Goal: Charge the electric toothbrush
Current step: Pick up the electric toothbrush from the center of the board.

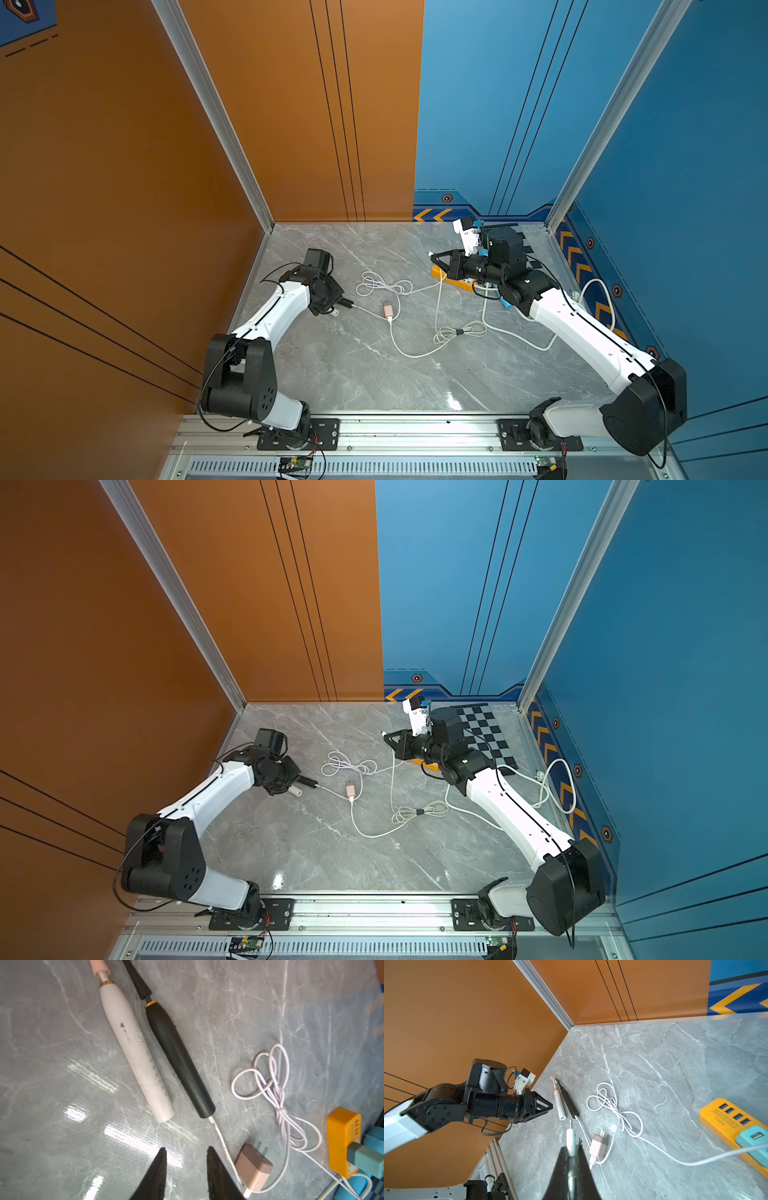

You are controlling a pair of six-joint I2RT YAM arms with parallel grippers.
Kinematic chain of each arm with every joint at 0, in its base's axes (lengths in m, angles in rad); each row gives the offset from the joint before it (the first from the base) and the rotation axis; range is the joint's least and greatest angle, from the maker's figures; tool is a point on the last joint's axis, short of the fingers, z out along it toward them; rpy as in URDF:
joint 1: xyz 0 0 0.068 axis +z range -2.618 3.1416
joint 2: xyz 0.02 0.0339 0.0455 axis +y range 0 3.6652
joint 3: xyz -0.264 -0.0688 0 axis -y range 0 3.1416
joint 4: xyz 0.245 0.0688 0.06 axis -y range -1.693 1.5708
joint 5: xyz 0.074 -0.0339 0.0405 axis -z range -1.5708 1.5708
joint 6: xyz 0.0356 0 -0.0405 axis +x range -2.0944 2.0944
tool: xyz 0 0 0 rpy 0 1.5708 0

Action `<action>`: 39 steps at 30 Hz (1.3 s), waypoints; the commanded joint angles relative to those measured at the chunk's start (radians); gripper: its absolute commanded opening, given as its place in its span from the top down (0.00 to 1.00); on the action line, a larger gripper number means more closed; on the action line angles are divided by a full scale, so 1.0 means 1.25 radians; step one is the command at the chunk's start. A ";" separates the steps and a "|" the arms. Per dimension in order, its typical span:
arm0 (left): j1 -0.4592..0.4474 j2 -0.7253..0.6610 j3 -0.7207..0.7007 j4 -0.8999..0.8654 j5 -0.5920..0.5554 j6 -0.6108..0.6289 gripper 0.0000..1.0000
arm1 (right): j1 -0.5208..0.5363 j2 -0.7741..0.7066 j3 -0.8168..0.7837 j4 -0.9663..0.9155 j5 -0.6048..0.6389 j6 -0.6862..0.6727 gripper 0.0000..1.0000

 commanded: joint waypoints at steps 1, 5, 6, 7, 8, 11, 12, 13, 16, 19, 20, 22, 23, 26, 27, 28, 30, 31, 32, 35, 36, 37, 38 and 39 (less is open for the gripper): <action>0.007 0.050 0.034 -0.025 -0.004 0.016 0.66 | 0.007 0.003 0.029 -0.029 0.014 -0.027 1.00; 0.013 0.088 0.048 -0.025 -0.041 0.022 0.63 | 0.011 -0.004 0.025 -0.035 0.021 -0.027 1.00; 0.017 0.095 0.045 -0.025 -0.043 0.022 0.62 | 0.011 -0.008 0.025 -0.037 0.024 -0.027 1.00; 0.021 0.103 0.043 -0.025 -0.043 0.018 0.60 | 0.011 -0.011 0.024 -0.039 0.026 -0.028 1.00; 0.025 0.112 0.040 -0.024 -0.046 0.017 0.60 | 0.010 -0.013 0.024 -0.042 0.028 -0.028 1.00; 0.030 0.138 0.038 -0.025 -0.056 0.017 0.59 | 0.011 -0.015 0.025 -0.044 0.029 -0.030 1.00; 0.031 0.144 0.038 -0.024 -0.059 0.018 0.60 | 0.010 -0.014 0.027 -0.046 0.028 -0.030 1.00; 0.031 0.151 0.038 -0.023 -0.062 0.018 0.60 | 0.012 -0.013 0.027 -0.047 0.028 -0.030 1.00; 0.031 0.171 0.041 -0.022 -0.065 0.024 0.62 | 0.012 -0.013 0.030 -0.047 0.028 -0.030 1.00; 0.031 0.193 0.043 -0.020 -0.063 0.028 0.65 | 0.013 -0.012 0.032 -0.047 0.028 -0.029 1.00; 0.031 0.198 0.042 -0.016 -0.061 0.028 0.66 | 0.013 -0.011 0.030 -0.047 0.028 -0.029 1.00; 0.031 0.207 0.040 -0.013 -0.057 0.027 0.67 | 0.015 -0.012 0.030 -0.047 0.028 -0.029 1.00; 0.031 0.211 0.038 -0.011 -0.057 0.027 0.68 | 0.015 -0.012 0.030 -0.047 0.028 -0.030 1.00; 0.031 0.217 0.033 -0.006 -0.056 0.028 0.74 | 0.015 -0.015 0.030 -0.047 0.028 -0.029 1.00; 0.031 0.219 0.031 -0.005 -0.055 0.028 0.76 | 0.014 -0.016 0.030 -0.047 0.028 -0.028 1.00; 0.032 0.220 0.029 -0.005 -0.053 0.029 0.77 | 0.015 -0.016 0.030 -0.047 0.028 -0.029 1.00; 0.032 0.221 0.026 -0.005 -0.050 0.030 0.81 | 0.015 -0.018 0.030 -0.047 0.029 -0.027 1.00; 0.032 0.220 0.025 -0.005 -0.048 0.030 0.84 | 0.015 -0.018 0.030 -0.047 0.028 -0.027 1.00; 0.033 0.218 0.023 -0.005 -0.044 0.030 0.86 | 0.015 -0.020 0.030 -0.047 0.029 -0.026 1.00; 0.039 0.198 0.022 -0.005 -0.017 0.029 0.96 | 0.015 -0.020 0.030 -0.049 0.034 -0.027 1.00; 0.040 0.185 0.021 -0.005 -0.008 0.028 0.98 | 0.015 -0.018 0.029 -0.049 0.036 -0.026 1.00; 0.043 0.166 0.017 -0.005 0.004 0.027 1.00 | 0.015 -0.017 0.029 -0.049 0.041 -0.026 1.00; 0.044 0.139 0.015 -0.006 0.015 0.026 1.00 | 0.015 -0.013 0.030 -0.049 0.043 -0.025 1.00; 0.044 0.113 0.012 -0.006 0.022 0.022 1.00 | 0.013 -0.012 0.030 -0.049 0.047 -0.023 1.00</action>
